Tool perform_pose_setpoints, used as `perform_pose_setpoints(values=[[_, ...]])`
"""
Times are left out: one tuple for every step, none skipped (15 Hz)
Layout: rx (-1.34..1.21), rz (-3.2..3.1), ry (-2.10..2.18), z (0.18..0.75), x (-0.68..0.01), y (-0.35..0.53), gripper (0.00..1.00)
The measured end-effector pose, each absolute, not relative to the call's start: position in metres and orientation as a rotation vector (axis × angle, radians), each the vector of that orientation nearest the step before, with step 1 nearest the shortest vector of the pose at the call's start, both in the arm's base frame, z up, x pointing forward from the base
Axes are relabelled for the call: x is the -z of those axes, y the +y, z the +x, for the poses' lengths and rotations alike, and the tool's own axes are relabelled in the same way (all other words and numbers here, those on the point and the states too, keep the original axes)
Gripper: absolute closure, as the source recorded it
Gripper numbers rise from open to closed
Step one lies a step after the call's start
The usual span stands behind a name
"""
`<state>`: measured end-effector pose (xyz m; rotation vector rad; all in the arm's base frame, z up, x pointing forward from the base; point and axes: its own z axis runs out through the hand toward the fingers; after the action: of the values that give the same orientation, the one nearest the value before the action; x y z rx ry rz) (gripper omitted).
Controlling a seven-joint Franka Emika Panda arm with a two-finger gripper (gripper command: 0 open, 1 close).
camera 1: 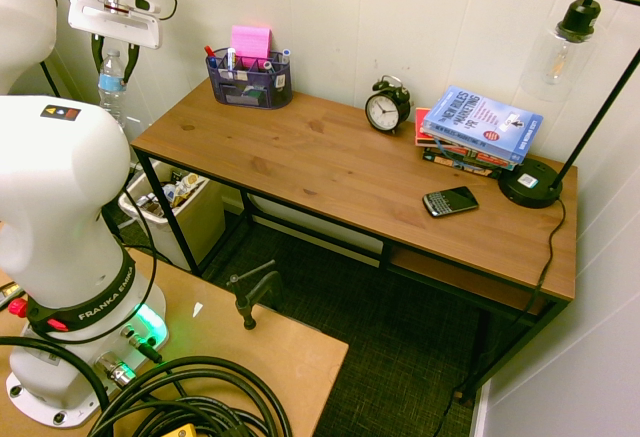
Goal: Throw the bottle in the trash bin
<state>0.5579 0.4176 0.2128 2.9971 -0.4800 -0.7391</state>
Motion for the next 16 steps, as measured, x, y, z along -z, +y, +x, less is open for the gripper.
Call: perform_pose_setpoints(values=[[0.735, 2.996, -0.484, 0.559, -0.214, 0.417, 0.00], [0.730, 2.997, -0.488, 0.559, -0.215, 0.416, 0.00], [0.724, 2.999, -0.492, 0.560, -0.218, 0.415, 0.00], [0.718, 3.001, -0.496, 0.561, -0.220, 0.415, 0.00], [0.713, 3.002, -0.498, 0.562, -0.223, 0.414, 0.00], [0.706, 3.003, -0.506, 0.563, -0.224, 0.412, 0.00], [0.695, 3.002, -0.522, 0.563, -0.226, 0.411, 0.00], [0.673, 2.997, -0.546, 0.563, -0.229, 0.410, 0.00], [0.611, 2.989, -0.586, 0.564, -0.235, 0.407, 0.00], [0.538, 2.977, -0.628, 0.563, -0.244, 0.403, 0.00], [0.470, 2.963, -0.670, 0.559, -0.257, 0.399, 0.00], [0.403, 2.945, -0.714, 0.554, -0.275, 0.395, 0.00], [0.334, 2.927, -0.761, 0.547, -0.295, 0.390, 0.00], [0.269, 2.904, -0.811, 0.537, -0.316, 0.385, 0.00], [0.204, 2.876, -0.864, 0.527, -0.335, 0.378, 0.00], [0.142, 2.847, -0.920, 0.518, -0.348, 0.369, 0.00]])
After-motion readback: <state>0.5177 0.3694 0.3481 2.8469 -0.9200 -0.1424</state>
